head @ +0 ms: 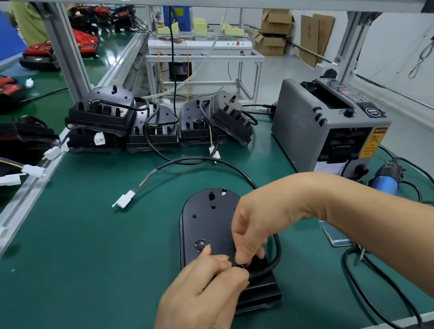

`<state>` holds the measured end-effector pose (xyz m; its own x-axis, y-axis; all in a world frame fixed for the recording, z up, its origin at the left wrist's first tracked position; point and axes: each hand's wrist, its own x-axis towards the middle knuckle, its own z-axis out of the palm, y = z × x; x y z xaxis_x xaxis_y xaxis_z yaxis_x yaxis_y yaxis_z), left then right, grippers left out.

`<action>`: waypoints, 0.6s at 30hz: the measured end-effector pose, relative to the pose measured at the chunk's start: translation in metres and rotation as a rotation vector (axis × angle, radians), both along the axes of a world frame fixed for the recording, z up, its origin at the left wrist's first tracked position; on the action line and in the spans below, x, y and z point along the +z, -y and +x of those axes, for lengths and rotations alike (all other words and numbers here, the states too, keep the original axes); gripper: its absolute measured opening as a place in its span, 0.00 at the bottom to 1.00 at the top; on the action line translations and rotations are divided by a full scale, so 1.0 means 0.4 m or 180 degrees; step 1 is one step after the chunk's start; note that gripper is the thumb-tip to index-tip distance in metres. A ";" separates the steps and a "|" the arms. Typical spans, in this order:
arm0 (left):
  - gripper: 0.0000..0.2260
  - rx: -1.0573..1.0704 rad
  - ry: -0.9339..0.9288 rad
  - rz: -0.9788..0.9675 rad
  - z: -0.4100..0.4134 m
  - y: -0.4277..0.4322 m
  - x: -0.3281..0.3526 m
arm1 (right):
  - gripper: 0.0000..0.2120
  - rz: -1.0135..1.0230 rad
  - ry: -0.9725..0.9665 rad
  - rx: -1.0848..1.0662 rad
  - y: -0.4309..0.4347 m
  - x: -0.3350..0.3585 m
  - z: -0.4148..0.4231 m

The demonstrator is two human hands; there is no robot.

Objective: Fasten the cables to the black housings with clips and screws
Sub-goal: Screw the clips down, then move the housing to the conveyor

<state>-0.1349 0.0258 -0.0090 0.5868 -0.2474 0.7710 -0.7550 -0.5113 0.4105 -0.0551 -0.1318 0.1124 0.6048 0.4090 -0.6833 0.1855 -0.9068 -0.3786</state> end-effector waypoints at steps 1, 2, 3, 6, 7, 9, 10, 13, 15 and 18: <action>0.03 -0.0011 -0.0007 0.0000 0.000 -0.001 0.001 | 0.07 0.0000 0.0013 -0.0002 -0.001 -0.001 0.000; 0.03 -0.0018 -0.0013 0.0001 0.000 -0.002 0.002 | 0.07 0.0002 0.0027 -0.0007 -0.001 -0.001 -0.001; 0.04 -0.0011 -0.0024 0.0002 0.000 -0.001 0.003 | 0.08 0.0002 0.0043 -0.0008 -0.002 -0.002 -0.001; 0.07 0.0057 -0.0068 0.0046 -0.003 -0.001 0.006 | 0.07 -0.0006 0.0085 0.0020 -0.004 -0.004 -0.002; 0.08 0.0075 -0.0070 0.0064 -0.004 0.000 0.007 | 0.07 0.0000 0.0082 0.0018 -0.003 -0.004 -0.002; 0.08 0.0096 -0.0058 0.0082 -0.007 0.001 0.008 | 0.07 0.0025 0.0073 0.0009 -0.001 -0.005 -0.003; 0.08 0.0101 -0.0053 0.0087 -0.007 0.002 0.009 | 0.07 0.0041 0.0070 0.0009 0.000 -0.006 -0.004; 0.08 0.0098 -0.0067 0.0101 -0.008 0.002 0.013 | 0.07 0.0133 0.0067 -0.0002 0.008 -0.007 -0.009; 0.08 0.0097 -0.0085 0.0094 -0.007 0.002 0.015 | 0.08 0.0218 0.0061 -0.0032 0.016 -0.007 -0.015; 0.08 0.0111 -0.0076 0.0084 -0.007 0.002 0.016 | 0.09 0.0367 0.0133 -0.0209 0.023 -0.015 -0.029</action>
<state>-0.1377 0.0252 -0.0027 0.6134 -0.2467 0.7502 -0.7268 -0.5479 0.4141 -0.0665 -0.1409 0.1065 0.6597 0.4419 -0.6078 0.1449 -0.8685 -0.4741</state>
